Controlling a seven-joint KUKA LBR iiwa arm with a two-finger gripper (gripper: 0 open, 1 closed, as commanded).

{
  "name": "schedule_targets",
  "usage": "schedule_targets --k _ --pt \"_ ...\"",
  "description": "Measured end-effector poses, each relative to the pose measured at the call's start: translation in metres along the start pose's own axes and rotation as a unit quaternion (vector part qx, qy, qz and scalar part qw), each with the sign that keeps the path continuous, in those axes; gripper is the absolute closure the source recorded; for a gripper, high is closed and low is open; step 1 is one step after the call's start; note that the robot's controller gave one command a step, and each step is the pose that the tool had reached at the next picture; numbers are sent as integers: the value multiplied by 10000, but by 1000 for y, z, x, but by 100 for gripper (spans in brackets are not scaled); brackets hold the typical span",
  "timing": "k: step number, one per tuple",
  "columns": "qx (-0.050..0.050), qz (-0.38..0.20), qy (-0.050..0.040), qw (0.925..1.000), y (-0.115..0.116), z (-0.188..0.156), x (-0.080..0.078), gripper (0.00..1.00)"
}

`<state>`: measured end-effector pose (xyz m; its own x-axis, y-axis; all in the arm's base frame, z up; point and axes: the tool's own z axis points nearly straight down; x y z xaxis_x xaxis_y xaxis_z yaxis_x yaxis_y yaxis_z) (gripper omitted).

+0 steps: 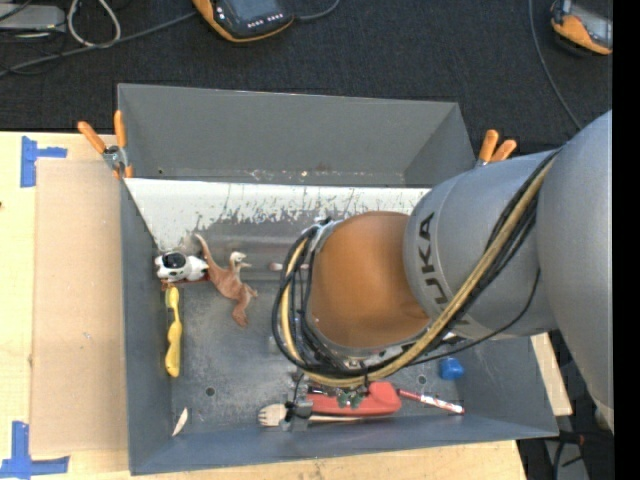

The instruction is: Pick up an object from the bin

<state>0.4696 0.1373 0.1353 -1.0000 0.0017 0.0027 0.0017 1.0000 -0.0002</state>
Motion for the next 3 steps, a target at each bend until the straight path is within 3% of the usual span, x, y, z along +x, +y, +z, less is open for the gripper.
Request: schedule_targets --k 1,2,3 --pt "-1 -120 14 9999 -56 -22 -13 0" --pt "-1 -437 23 9990 -82 -17 -7 0" --pt "-5 311 13 9995 -106 11 -27 0"
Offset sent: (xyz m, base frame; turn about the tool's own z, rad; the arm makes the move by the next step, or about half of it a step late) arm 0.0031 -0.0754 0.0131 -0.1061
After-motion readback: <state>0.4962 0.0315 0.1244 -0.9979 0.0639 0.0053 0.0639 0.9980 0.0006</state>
